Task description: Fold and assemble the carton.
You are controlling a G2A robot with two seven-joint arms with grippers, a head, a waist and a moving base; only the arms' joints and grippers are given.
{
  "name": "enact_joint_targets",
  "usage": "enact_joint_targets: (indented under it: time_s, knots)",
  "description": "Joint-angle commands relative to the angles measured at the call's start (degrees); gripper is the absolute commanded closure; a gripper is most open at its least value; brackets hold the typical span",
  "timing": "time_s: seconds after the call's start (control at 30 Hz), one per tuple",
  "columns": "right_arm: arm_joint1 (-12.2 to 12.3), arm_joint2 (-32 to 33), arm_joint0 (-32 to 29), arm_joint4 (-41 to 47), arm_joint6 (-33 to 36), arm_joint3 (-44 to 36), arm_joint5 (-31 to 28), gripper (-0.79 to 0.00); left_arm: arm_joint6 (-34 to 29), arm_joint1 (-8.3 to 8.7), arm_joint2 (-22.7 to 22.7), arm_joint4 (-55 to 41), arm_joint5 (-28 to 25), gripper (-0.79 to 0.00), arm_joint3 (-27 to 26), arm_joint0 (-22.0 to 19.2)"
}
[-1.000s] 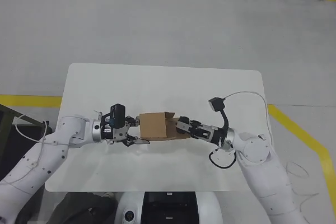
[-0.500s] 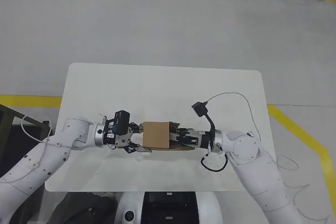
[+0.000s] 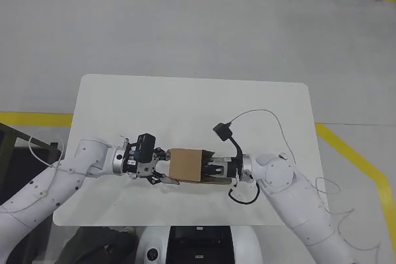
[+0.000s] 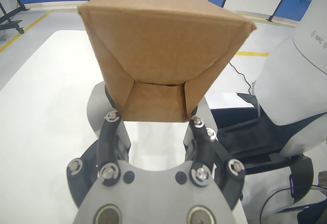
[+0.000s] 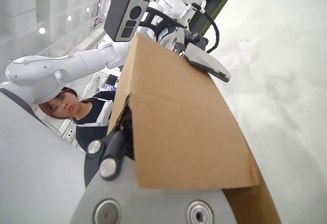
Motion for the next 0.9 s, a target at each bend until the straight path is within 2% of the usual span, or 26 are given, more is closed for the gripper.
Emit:
enact_joint_targets:
  time_s: [0.0,0.87]
  knots:
    - [-0.13,-0.75,0.46,0.75,-0.11,0.74,-0.35,0.000,0.24,0.17,0.36,-0.05,0.00,-0.280,0.09,-0.28]
    - [-1.02,-6.08,4.53,1.43,-3.55,5.05,-0.40,0.000,1.87,1.41,3.66,-0.73,0.00,-0.265,0.36,-2.86]
